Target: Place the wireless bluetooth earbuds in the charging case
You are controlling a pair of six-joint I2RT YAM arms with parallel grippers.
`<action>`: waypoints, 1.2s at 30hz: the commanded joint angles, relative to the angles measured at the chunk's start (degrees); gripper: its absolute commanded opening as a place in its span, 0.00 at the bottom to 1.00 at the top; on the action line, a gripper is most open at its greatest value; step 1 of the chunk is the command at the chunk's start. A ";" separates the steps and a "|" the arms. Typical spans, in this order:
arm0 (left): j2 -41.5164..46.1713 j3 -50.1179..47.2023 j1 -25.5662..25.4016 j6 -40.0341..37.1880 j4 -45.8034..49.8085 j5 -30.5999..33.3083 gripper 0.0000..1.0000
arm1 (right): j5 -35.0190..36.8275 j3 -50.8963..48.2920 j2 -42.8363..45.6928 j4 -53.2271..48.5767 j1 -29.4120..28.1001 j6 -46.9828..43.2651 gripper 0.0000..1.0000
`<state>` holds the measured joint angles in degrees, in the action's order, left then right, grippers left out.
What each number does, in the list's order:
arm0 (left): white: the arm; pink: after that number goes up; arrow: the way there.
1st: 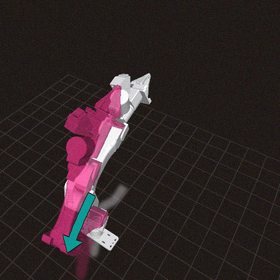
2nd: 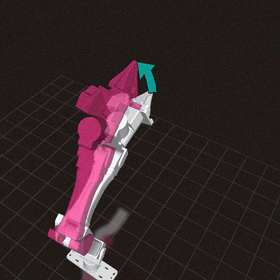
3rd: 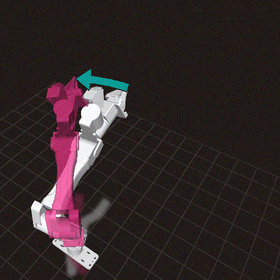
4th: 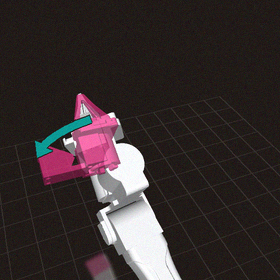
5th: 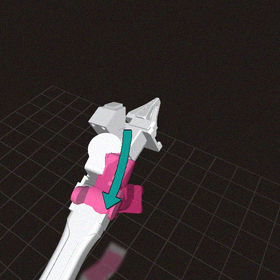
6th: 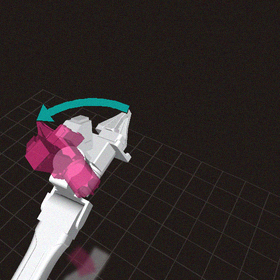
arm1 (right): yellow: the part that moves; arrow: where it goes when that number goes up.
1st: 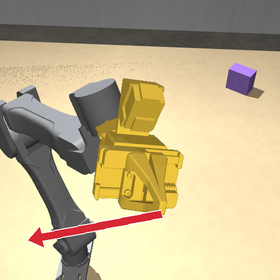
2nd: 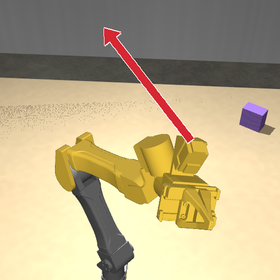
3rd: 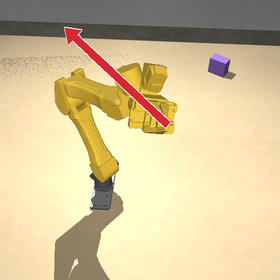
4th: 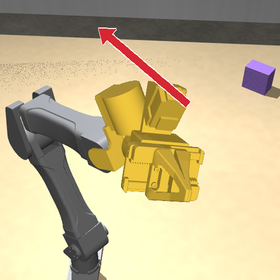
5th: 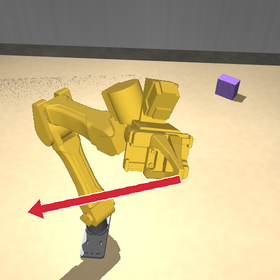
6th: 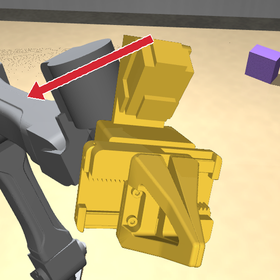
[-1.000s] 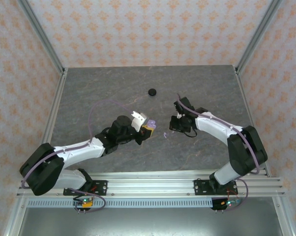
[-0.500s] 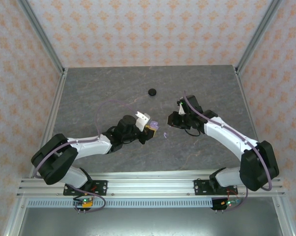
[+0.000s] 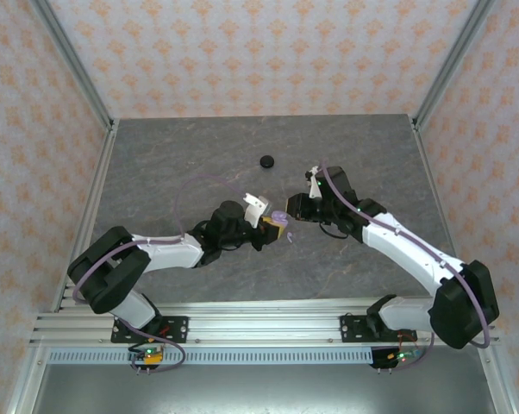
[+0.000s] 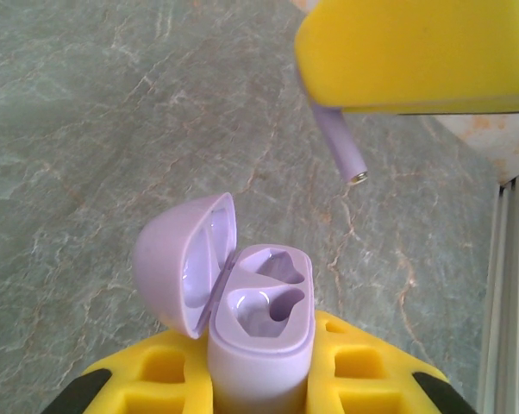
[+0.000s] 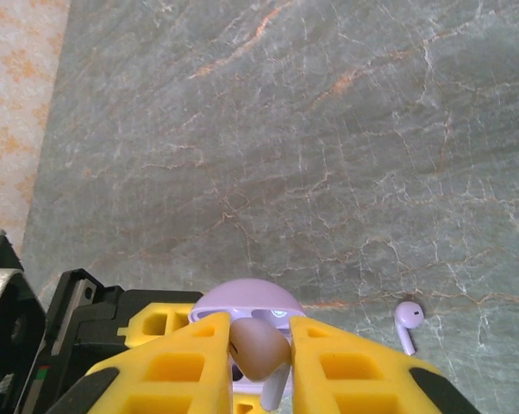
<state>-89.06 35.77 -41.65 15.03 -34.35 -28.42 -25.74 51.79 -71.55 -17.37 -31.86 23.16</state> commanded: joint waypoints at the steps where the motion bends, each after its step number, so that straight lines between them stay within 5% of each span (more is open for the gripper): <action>1: -0.37 2.01 -0.28 2.04 -4.98 -1.92 0.04 | 1.51 -0.99 1.71 2.19 -0.38 -0.66 0.21; 36: -1.46 5.04 -0.89 8.52 -6.29 -0.76 0.04 | -1.09 -2.02 2.54 3.39 -0.97 -1.13 0.21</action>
<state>-90.39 38.92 -42.02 22.85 -39.66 -29.78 -25.78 50.81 -70.26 -14.92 -32.23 23.05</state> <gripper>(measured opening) 0.205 0.213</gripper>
